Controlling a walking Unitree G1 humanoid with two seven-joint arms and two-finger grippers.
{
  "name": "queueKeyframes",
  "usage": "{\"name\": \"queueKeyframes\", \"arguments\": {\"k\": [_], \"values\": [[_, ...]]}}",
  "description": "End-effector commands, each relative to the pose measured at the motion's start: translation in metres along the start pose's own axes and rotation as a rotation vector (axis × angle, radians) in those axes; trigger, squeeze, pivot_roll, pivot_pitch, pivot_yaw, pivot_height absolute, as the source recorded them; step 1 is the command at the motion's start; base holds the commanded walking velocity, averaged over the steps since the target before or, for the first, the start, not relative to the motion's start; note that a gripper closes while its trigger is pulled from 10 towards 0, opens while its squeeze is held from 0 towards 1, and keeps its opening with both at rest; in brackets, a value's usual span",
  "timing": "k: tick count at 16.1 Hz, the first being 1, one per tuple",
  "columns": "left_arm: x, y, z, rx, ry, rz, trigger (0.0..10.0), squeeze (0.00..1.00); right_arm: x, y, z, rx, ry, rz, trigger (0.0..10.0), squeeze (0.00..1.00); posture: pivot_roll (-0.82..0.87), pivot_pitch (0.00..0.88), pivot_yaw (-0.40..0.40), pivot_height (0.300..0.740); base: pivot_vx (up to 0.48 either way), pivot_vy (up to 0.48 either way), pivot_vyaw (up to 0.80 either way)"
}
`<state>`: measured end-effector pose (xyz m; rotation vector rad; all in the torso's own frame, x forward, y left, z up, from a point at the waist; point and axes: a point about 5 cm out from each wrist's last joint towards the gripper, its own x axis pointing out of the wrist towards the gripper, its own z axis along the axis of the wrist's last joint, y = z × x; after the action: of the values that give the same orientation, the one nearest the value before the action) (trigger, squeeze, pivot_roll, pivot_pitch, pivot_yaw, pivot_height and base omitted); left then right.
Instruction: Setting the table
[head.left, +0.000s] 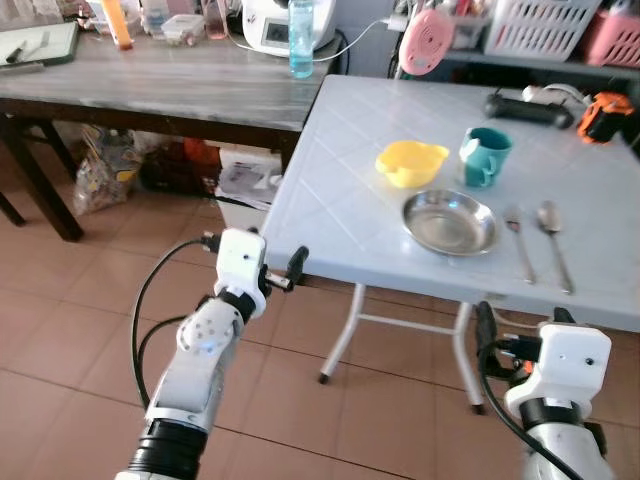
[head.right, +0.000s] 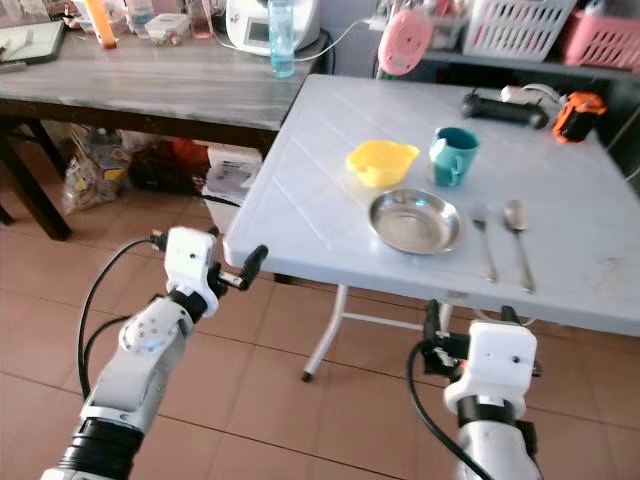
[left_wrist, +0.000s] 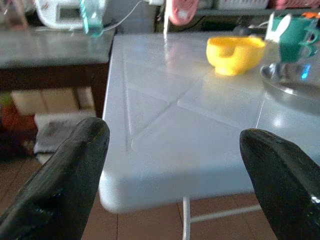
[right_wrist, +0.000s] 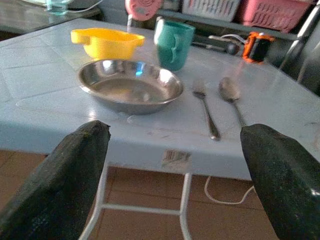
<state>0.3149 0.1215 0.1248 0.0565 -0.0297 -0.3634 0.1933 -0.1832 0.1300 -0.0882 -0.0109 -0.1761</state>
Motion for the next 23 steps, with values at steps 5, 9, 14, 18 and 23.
{"name": "queueKeyframes", "arguments": {"k": [5, 9, 14, 18, 23], "values": [[-0.0009, 0.0027, 0.0003, -0.020, 0.001, 0.011, 10.0, 0.00, -0.0011, -0.0008, 0.0022, 0.021, 0.003, -0.005, 10.0, 0.00, 0.01, 0.095, 0.006, 0.740, 0.000, -0.288, 0.00], [-0.0007, 0.0008, 0.0031, -0.007, -0.016, -0.005, 10.0, 0.00, -0.0012, -0.0026, -0.0009, 0.078, 0.034, -0.024, 10.0, 0.00, 0.00, 0.099, 0.009, 0.740, 0.000, 0.000, 0.00], [0.0000, 0.0040, 0.0054, -0.020, -0.033, 0.013, 10.0, 0.00, 0.0032, -0.0018, 0.0020, -0.032, 0.006, -0.037, 10.0, 0.00, 0.00, 0.095, 0.008, 0.740, 0.000, 0.000, 0.00], [-0.0023, 0.0080, 0.0023, -0.013, -0.025, 0.021, 10.0, 0.00, 0.0062, 0.0028, 0.0053, 0.006, -0.018, -0.016, 10.0, 0.00, 0.00, 0.097, 0.008, 0.740, 0.000, 0.000, 0.00], [-0.0023, 0.0086, 0.0025, -0.038, -0.030, 0.002, 10.0, 0.00, 0.0054, 0.0030, 0.0042, -0.023, -0.017, -0.021, 10.0, 0.00, 0.00, 0.102, 0.009, 0.740, 0.197, 0.000, 0.00]]}}
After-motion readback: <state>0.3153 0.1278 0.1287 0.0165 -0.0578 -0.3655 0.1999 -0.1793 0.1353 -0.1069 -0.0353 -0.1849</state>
